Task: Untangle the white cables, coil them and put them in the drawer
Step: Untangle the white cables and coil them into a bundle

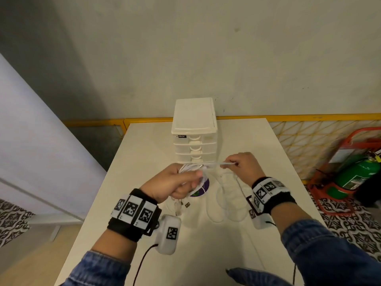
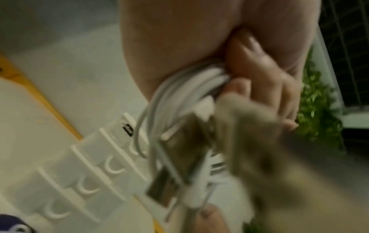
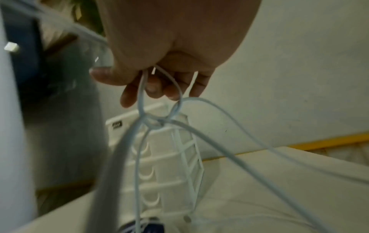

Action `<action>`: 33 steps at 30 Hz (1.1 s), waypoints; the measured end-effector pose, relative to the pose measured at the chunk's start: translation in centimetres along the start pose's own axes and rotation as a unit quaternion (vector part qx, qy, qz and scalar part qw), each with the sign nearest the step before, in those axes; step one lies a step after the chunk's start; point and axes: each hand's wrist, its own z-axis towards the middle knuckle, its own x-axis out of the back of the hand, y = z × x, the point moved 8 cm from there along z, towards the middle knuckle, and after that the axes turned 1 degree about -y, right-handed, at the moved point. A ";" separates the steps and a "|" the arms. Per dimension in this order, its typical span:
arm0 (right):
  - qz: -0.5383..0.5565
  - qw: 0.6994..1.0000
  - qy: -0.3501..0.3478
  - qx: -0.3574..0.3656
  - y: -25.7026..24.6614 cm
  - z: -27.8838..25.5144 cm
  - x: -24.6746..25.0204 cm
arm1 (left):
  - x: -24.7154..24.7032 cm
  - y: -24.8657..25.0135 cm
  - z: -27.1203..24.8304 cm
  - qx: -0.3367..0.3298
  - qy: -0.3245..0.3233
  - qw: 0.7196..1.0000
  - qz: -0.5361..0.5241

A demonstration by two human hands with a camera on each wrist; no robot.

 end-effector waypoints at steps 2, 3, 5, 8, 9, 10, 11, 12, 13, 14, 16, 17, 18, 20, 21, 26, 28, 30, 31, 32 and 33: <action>-0.017 1.000 -0.016 0.018 -0.5 0.1 -1.6 | -0.9 1.7 0.4 -0.058 -0.051 0.993 -0.084; -0.016 0.999 -0.024 0.015 -0.9 0.2 -2.3 | -1.1 2.6 0.5 -0.090 -0.072 0.984 -0.136; -0.020 0.999 -0.039 0.018 -1.9 0.0 -3.8 | -0.7 4.3 0.8 -0.137 -0.083 0.958 -0.236; 0.000 0.999 -0.046 0.021 -2.2 -0.9 -5.9 | 0.8 6.3 0.8 -0.165 -0.051 0.931 -0.322; 0.016 0.999 -0.041 0.024 -2.0 -1.2 -6.3 | 1.4 6.7 0.7 -0.175 -0.036 0.927 -0.331; 0.030 0.998 -0.042 0.025 -2.1 -1.4 -6.6 | 1.9 7.1 0.5 -0.187 -0.028 0.921 -0.340; 0.039 0.998 -0.055 0.019 -2.1 -1.6 -6.9 | 2.2 7.5 0.4 -0.199 -0.026 0.914 -0.353; 0.041 0.996 -0.076 0.008 -2.3 -1.8 -7.3 | 2.7 7.7 0.3 -0.211 -0.022 0.904 -0.371; 0.043 0.994 -0.098 0.001 -2.4 -2.0 -7.8 | 3.3 7.8 0.2 -0.226 -0.009 0.892 -0.391; 0.047 0.992 -0.118 -0.009 -2.7 -2.2 -8.3 | 4.1 7.8 0.1 -0.242 0.012 0.879 -0.412; 0.078 0.986 -0.144 -0.017 -3.4 -2.6 -9.0 | 5.7 7.7 0.0 -0.273 0.073 0.849 -0.447; 0.099 0.983 -0.155 -0.013 -3.7 -2.8 -9.4 | 6.6 7.5 -0.1 -0.286 0.124 0.840 -0.444; 0.110 0.979 -0.169 -0.012 -4.2 -3.0 -9.7 | 7.4 7.2 -0.3 -0.294 0.189 0.836 -0.423; 0.109 0.976 -0.188 0.006 -5.4 -3.5 -9.9 | 8.7 6.6 -0.9 -0.293 0.320 0.839 -0.328; 0.108 0.976 -0.188 0.020 -6.0 -3.5 -9.7 | 9.0 6.5 -1.3 -0.291 0.370 0.845 -0.255; 0.174 0.972 -0.153 0.022 -8.6 -2.6 -6.4 | 7.0 5.9 0.6 -0.208 0.363 0.858 0.300; 0.177 0.970 -0.168 0.015 -8.7 -2.3 -5.2 | 5.9 4.5 1.9 -0.126 0.293 0.847 0.425; 0.194 0.964 -0.182 0.007 -8.2 -2.2 -4.6 | 5.5 3.4 2.5 -0.075 0.243 0.865 0.433; 0.211 0.960 -0.185 -0.001 -7.8 -2.2 -4.5 | 5.1 3.1 2.7 -0.057 0.221 0.878 0.421; 0.233 0.954 -0.185 -0.013 -7.2 -2.2 -4.5 | 4.6 2.8 2.8 -0.042 0.198 0.889 0.411; 0.253 0.949 -0.185 -0.025 -6.9 -2.3 -4.5 | 4.1 2.5 2.9 -0.024 0.176 0.900 0.397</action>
